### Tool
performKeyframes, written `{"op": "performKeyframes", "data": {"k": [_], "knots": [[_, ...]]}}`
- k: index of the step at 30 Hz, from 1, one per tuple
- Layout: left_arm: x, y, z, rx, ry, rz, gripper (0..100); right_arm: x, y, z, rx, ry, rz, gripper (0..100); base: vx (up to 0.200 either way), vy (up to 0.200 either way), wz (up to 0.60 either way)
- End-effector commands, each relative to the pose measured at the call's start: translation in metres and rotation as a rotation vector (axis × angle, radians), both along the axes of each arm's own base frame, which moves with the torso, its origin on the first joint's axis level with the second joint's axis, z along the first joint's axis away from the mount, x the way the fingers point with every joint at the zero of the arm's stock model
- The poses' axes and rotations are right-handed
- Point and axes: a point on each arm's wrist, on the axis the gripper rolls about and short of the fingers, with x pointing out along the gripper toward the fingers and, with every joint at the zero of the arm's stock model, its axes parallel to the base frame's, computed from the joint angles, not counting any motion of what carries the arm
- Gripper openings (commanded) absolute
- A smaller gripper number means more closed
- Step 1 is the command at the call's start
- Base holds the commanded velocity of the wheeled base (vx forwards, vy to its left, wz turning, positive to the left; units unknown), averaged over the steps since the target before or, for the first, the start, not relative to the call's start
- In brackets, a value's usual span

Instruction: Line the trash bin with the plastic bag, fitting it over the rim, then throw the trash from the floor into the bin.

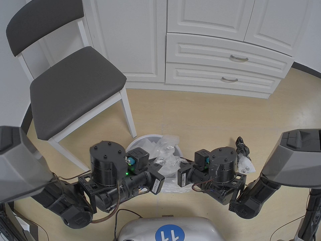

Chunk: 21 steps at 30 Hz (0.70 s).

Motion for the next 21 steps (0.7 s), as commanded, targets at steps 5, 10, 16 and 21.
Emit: {"op": "performKeyframes", "data": {"k": [5,10,16,21], "knots": [[0.014,-0.016,-0.031,0.041,0.045,0.017,0,0.012,-0.010,-0.006,-0.016,0.009,-0.033,0,0.000,0.000,0.00],[0.036,-0.014,-0.041,0.031,0.041,0.064,0,0.014,-0.009,-0.007,-0.012,0.007,-0.035,0,0.000,0.000,0.00],[0.067,-0.012,-0.056,-0.021,0.052,0.125,0,0.021,-0.007,-0.015,-0.013,0.010,-0.045,0,0.000,0.000,0.00],[0.090,-0.018,-0.064,-0.132,0.099,0.179,0,0.024,-0.006,-0.016,-0.013,0.010,-0.049,0,0.000,0.000,0.00]]}}
